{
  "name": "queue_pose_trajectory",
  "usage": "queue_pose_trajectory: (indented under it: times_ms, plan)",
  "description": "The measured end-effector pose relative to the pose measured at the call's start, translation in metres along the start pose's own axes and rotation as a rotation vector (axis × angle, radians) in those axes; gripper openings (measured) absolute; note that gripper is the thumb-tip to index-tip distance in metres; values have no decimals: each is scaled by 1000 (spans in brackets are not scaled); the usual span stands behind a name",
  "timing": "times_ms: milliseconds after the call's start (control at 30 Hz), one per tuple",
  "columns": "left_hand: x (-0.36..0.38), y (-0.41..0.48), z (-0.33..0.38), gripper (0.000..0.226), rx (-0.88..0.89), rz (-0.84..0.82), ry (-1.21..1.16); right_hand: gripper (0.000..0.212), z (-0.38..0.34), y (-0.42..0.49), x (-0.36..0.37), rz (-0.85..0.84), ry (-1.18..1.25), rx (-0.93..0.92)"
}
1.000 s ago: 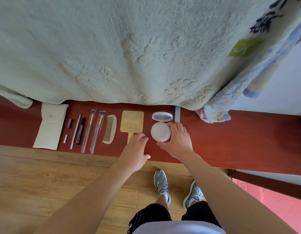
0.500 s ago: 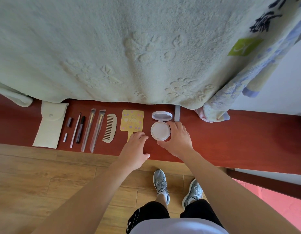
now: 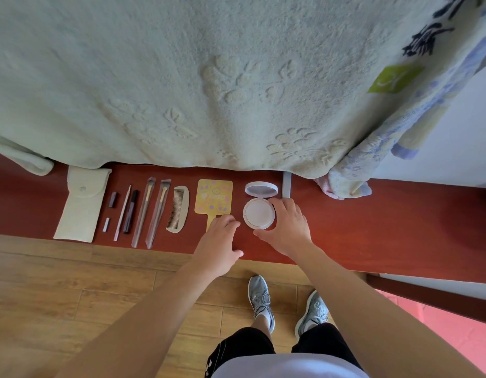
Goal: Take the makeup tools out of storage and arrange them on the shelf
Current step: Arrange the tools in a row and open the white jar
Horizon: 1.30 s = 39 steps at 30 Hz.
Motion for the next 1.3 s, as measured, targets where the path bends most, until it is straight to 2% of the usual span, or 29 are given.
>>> queue_pose_trajectory:
  times_ms: [667, 1100, 1300]
  plan:
    - [-1, -2, 3, 71, 0, -6, 18, 84, -4, -3, -1, -3, -40, -12]
    - [-4, -3, 8, 68, -19, -27, -5, 91, 4, -13, -10, -86, 68, 52]
    - [-27, -5, 16, 56, -65, 109, -21, 85, -5, -20, -36, -99, -15, -26]
Point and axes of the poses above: each hand's wrist, its own y-axis towards the middle knuckle, its own x-axis out of the palm, z = x × y, the point moved 7 cm from there along y, towards the middle knuckle, and after that the axes turned 11 degrees about z, right-handed, at the moved point
